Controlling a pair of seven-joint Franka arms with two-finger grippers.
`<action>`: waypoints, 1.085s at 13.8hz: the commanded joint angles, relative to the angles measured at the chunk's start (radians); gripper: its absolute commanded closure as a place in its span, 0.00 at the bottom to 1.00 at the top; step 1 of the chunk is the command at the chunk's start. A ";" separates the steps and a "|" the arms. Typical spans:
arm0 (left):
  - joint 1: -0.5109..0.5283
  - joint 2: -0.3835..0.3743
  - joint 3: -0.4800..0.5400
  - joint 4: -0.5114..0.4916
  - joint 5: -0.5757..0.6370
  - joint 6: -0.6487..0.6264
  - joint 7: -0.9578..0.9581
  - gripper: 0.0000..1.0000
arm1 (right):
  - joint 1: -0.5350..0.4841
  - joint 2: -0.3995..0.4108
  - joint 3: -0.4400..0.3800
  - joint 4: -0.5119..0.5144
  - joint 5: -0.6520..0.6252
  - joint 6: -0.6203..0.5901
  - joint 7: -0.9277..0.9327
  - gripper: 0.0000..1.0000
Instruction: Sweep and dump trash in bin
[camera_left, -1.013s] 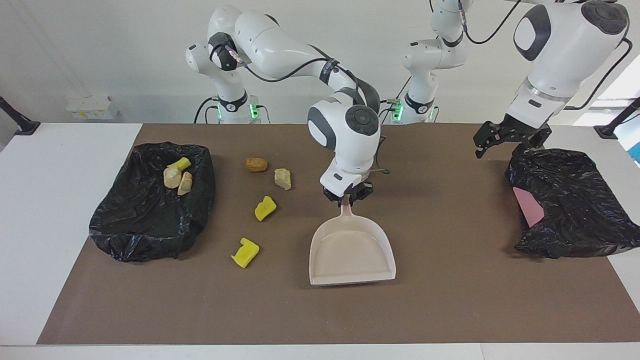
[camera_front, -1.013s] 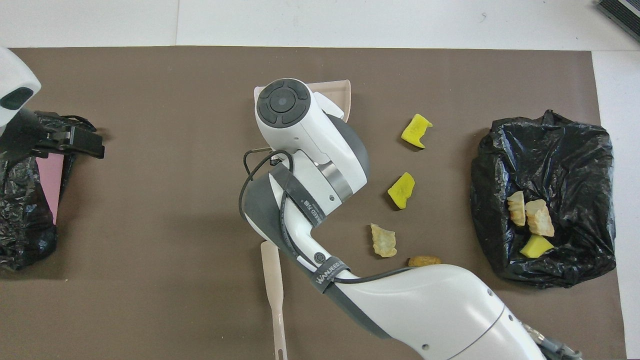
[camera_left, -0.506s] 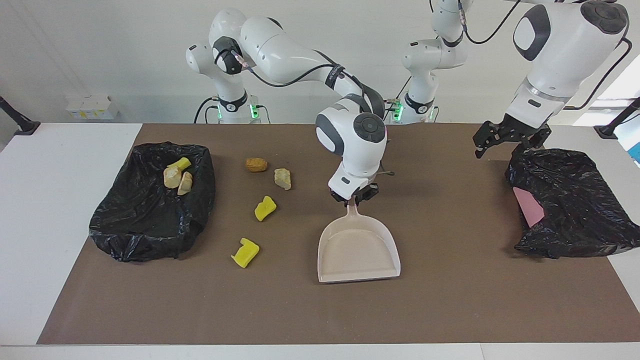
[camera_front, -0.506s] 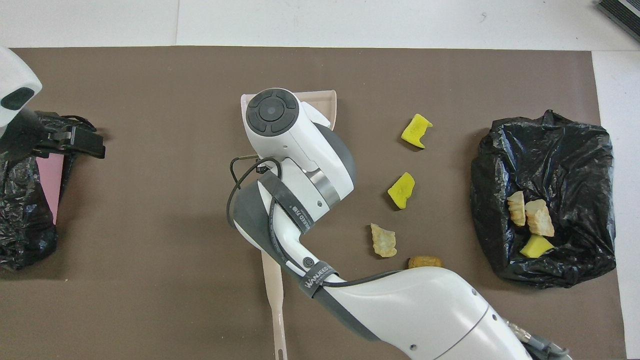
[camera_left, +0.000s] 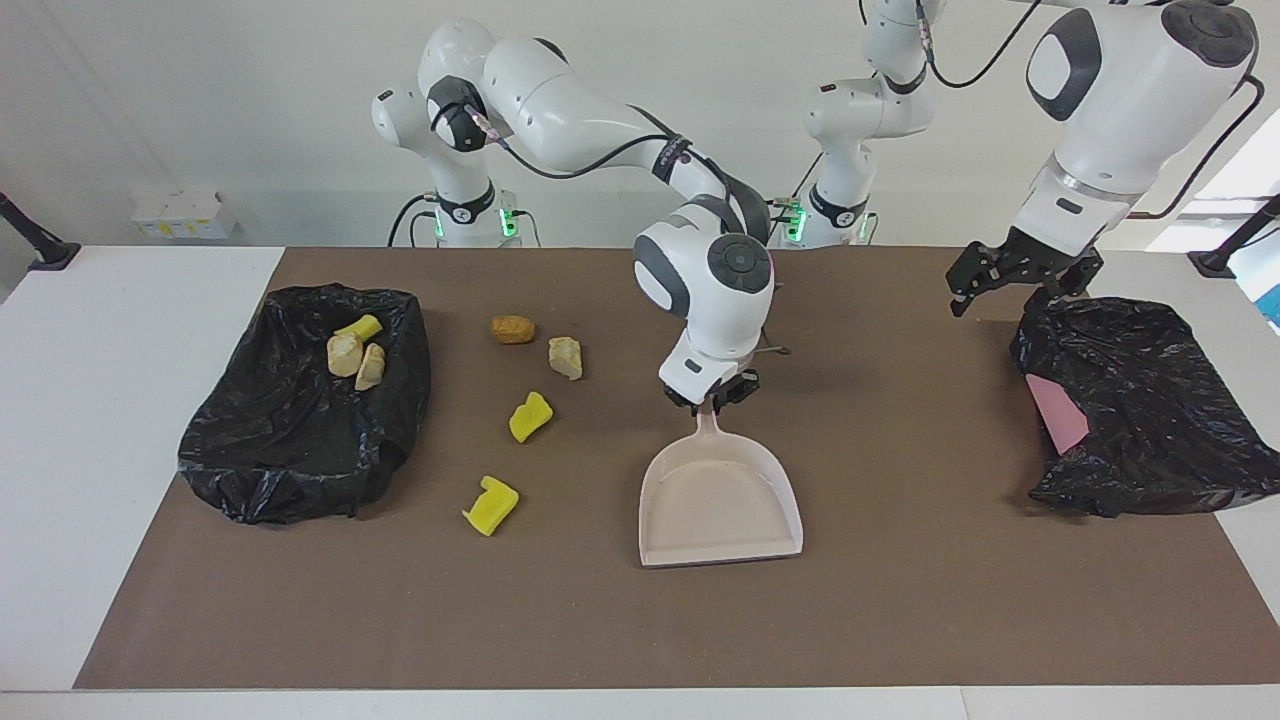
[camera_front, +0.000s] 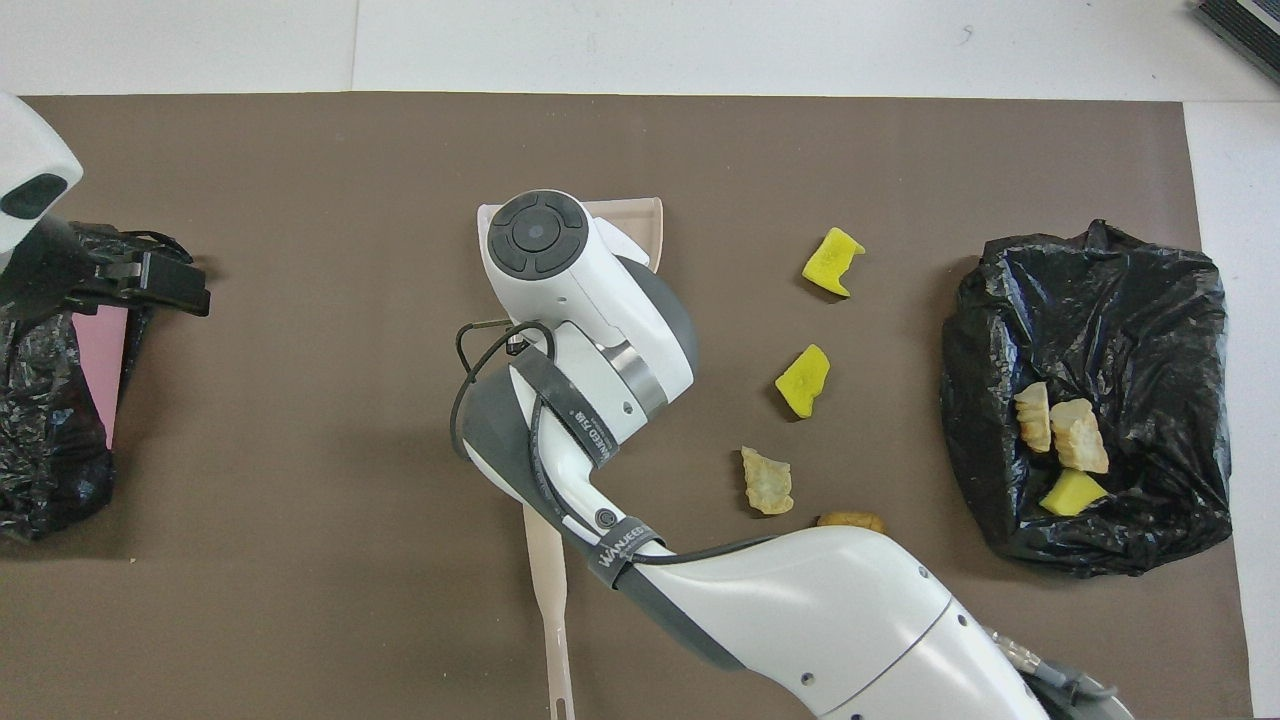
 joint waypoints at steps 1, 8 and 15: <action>0.005 -0.012 -0.004 -0.004 0.005 0.012 0.011 0.00 | 0.003 -0.001 -0.006 -0.003 0.022 0.029 0.025 0.76; 0.010 0.008 -0.006 0.005 0.003 0.021 0.010 0.00 | -0.022 -0.040 -0.006 -0.003 0.034 0.046 0.022 0.35; -0.059 0.075 -0.018 0.000 -0.012 0.136 0.000 0.00 | 0.044 -0.388 -0.004 -0.385 0.041 0.046 0.038 0.00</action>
